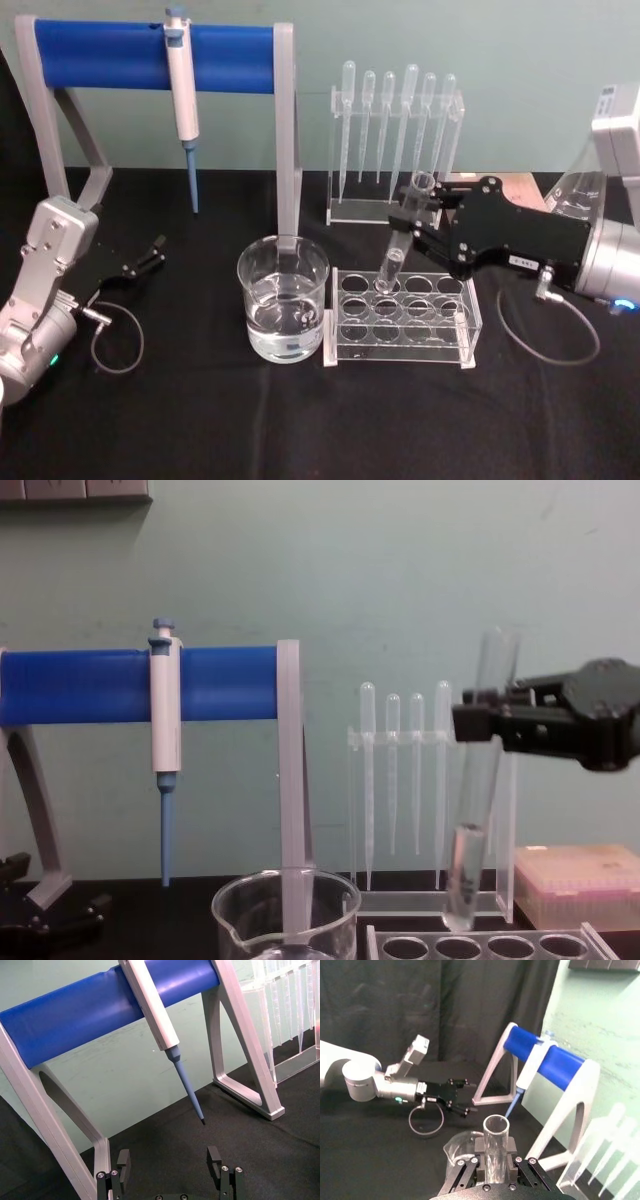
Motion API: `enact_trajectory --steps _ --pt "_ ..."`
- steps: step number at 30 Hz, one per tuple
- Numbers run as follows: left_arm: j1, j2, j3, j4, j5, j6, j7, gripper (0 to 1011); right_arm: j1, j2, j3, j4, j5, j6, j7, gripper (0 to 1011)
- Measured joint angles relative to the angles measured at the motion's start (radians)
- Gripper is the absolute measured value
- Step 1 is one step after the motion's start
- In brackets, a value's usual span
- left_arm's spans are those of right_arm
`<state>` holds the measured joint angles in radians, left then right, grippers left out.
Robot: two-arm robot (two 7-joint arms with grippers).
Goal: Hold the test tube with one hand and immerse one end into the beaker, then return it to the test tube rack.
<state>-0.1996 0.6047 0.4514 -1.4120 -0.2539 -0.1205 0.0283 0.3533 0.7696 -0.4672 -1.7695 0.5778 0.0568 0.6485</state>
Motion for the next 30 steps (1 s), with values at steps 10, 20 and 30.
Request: enact_trajectory --steps 10,20,30 --pt "0.000 0.000 0.000 0.000 0.000 0.000 0.000 1000 -0.024 -0.006 0.004 0.036 -0.004 -0.012 0.011 241" --pt "0.000 0.000 0.000 0.000 0.000 0.000 0.000 1000 -0.027 -0.025 -0.005 0.064 -0.039 -0.022 0.011 241" --pt "0.000 0.000 0.000 0.000 0.000 0.000 0.000 1000 -0.037 -0.047 -0.012 0.095 -0.067 -0.032 0.006 241"
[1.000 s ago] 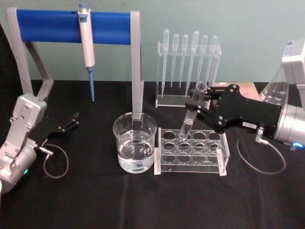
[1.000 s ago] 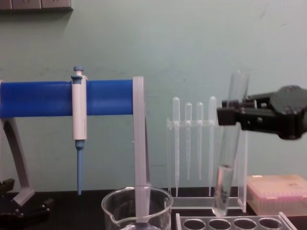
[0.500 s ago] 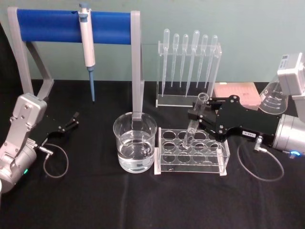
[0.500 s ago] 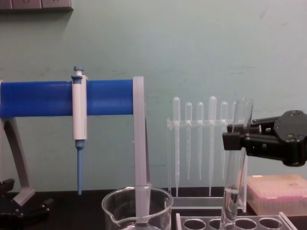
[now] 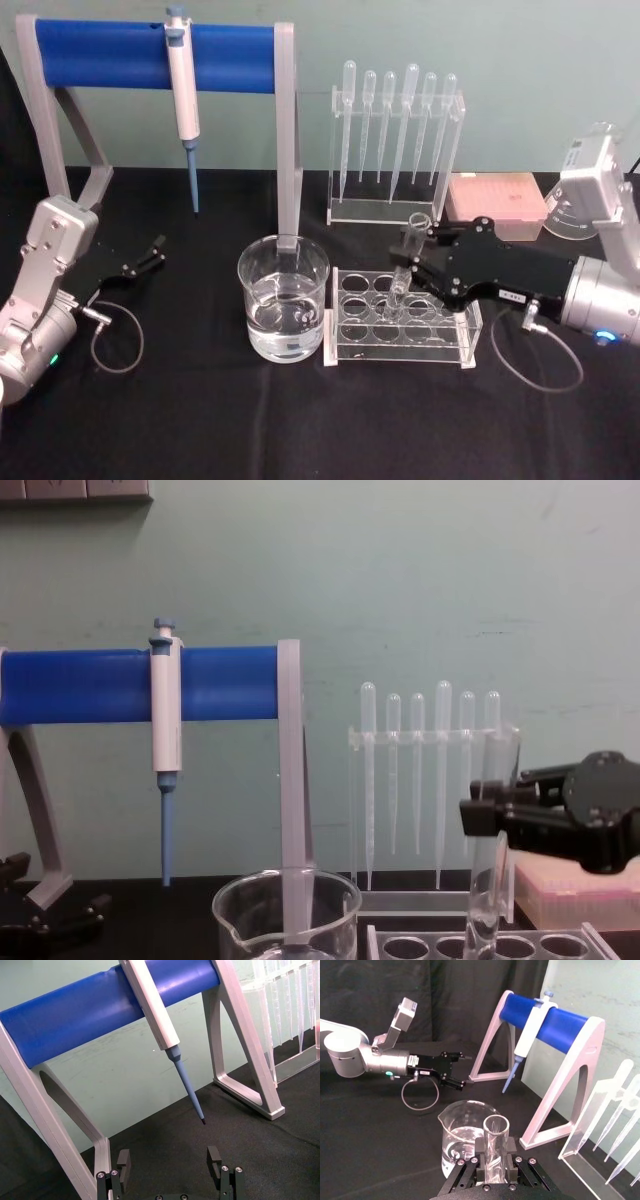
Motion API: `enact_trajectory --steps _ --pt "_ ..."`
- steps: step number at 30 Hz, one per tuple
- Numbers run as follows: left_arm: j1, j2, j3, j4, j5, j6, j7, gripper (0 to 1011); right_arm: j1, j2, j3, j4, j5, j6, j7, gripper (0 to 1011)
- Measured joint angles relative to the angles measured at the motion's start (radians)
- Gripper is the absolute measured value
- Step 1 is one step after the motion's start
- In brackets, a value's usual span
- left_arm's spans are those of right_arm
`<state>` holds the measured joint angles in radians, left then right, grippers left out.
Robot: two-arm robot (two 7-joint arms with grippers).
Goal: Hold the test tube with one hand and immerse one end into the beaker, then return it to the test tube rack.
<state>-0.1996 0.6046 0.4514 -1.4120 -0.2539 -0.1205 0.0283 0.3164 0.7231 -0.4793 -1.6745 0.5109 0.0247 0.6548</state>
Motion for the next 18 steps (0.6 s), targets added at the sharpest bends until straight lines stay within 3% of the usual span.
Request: enact_trajectory --steps 18 --pt "0.000 0.000 0.000 0.000 0.000 0.000 0.000 1000 -0.002 -0.049 -0.025 0.089 -0.036 -0.026 0.022 241"
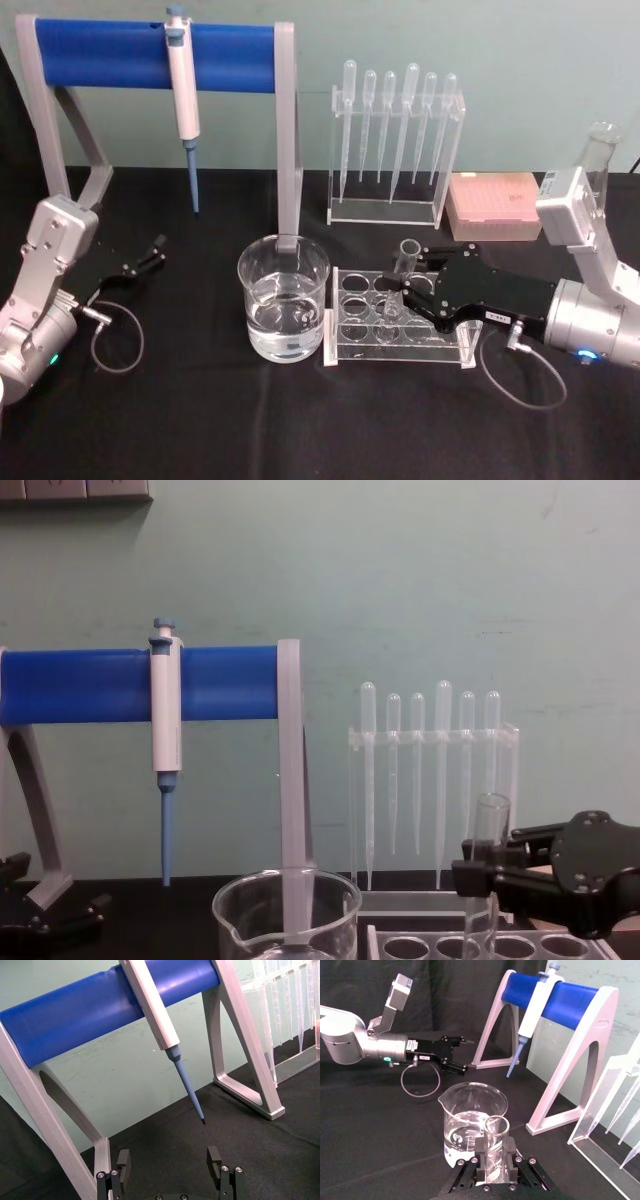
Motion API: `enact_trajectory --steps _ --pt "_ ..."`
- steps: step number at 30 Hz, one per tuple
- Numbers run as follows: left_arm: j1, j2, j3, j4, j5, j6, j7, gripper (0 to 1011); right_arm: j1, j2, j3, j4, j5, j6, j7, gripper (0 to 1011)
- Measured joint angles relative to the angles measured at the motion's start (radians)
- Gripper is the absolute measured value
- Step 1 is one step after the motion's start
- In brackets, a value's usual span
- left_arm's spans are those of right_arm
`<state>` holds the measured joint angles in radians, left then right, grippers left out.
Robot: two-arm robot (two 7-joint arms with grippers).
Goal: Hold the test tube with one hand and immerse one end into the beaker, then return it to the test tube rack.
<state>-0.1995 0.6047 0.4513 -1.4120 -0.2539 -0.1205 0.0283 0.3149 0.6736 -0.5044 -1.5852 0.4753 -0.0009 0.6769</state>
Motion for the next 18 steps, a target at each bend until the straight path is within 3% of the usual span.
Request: enact_trajectory --steps 11,18 --pt "0.000 0.000 0.000 0.000 0.000 0.000 0.000 1000 -0.001 0.003 0.002 -0.005 0.002 0.000 0.000 251" --pt "0.000 0.000 0.000 0.000 0.000 0.000 0.000 1000 -0.002 0.004 0.003 -0.008 0.003 0.001 -0.001 456"
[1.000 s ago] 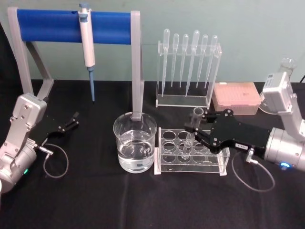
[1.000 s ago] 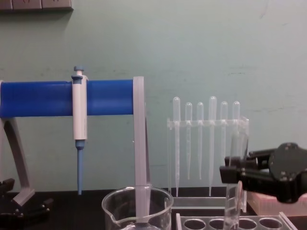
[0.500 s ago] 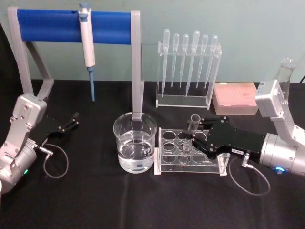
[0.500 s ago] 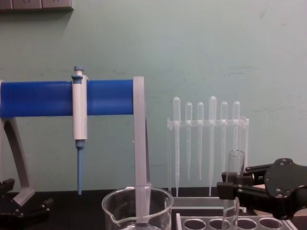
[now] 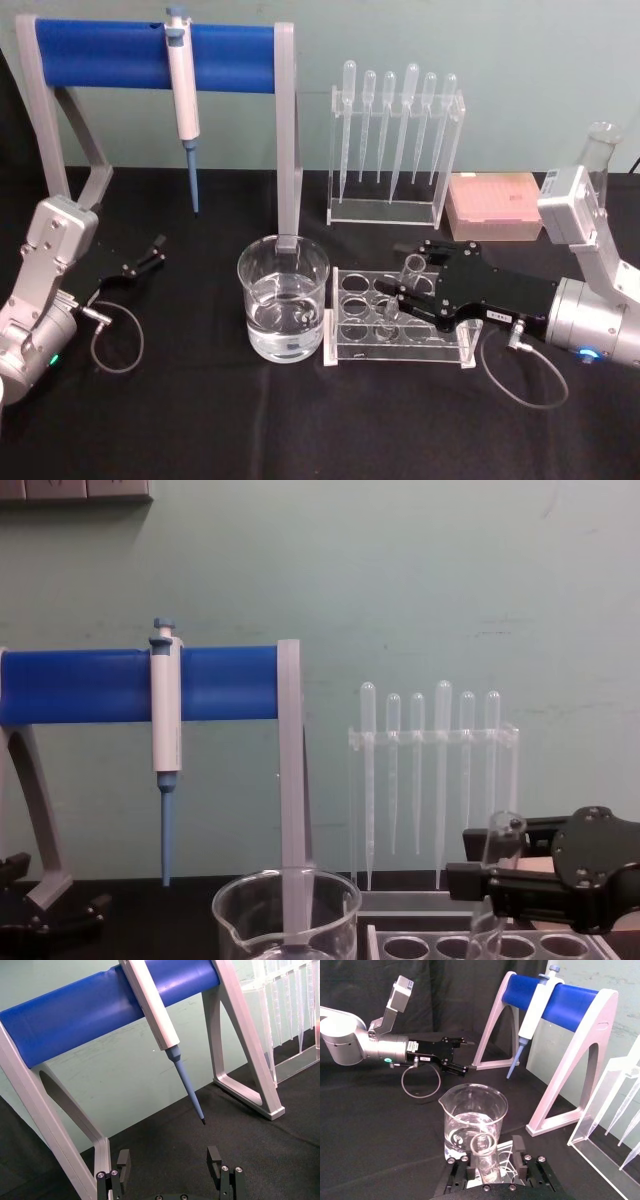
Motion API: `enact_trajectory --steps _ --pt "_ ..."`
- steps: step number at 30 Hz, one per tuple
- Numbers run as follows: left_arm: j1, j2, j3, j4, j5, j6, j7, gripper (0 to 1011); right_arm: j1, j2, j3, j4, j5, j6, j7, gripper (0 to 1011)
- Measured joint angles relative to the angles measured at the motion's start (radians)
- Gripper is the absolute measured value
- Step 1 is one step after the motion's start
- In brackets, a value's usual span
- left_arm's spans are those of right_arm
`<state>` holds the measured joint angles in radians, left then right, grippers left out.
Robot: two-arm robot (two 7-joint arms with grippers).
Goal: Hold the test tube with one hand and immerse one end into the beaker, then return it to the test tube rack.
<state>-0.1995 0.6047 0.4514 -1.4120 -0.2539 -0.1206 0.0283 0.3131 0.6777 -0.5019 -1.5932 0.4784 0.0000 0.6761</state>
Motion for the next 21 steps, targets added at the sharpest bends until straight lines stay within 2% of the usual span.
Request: enact_trajectory --steps 5,6,7,10,16,19,21 --pt "0.000 0.000 0.000 0.000 0.000 0.000 0.000 1000 -0.012 0.000 0.012 -0.014 0.005 -0.007 -0.008 595" --pt "0.000 0.000 0.000 0.000 0.000 0.000 0.000 1000 -0.016 0.000 0.017 -0.019 0.009 -0.012 -0.012 657" --pt "0.000 0.000 0.000 0.000 0.000 0.000 0.000 1000 -0.022 0.000 0.024 -0.026 0.012 -0.017 -0.017 657" --pt "0.000 0.000 0.000 0.000 0.000 0.000 0.000 1000 -0.050 0.001 0.057 -0.061 0.026 -0.041 -0.042 772" --pt "0.000 0.000 0.000 0.000 0.000 0.000 0.000 1000 -0.094 0.002 0.108 -0.114 0.029 -0.087 -0.082 915" --pt "0.000 0.000 0.000 0.000 0.000 0.000 0.000 1000 -0.124 -0.007 0.143 -0.136 0.035 -0.104 -0.116 990" --pt "0.000 0.000 0.000 0.000 0.000 0.000 0.000 1000 -0.152 -0.017 0.171 -0.154 0.030 -0.100 -0.173 1002"
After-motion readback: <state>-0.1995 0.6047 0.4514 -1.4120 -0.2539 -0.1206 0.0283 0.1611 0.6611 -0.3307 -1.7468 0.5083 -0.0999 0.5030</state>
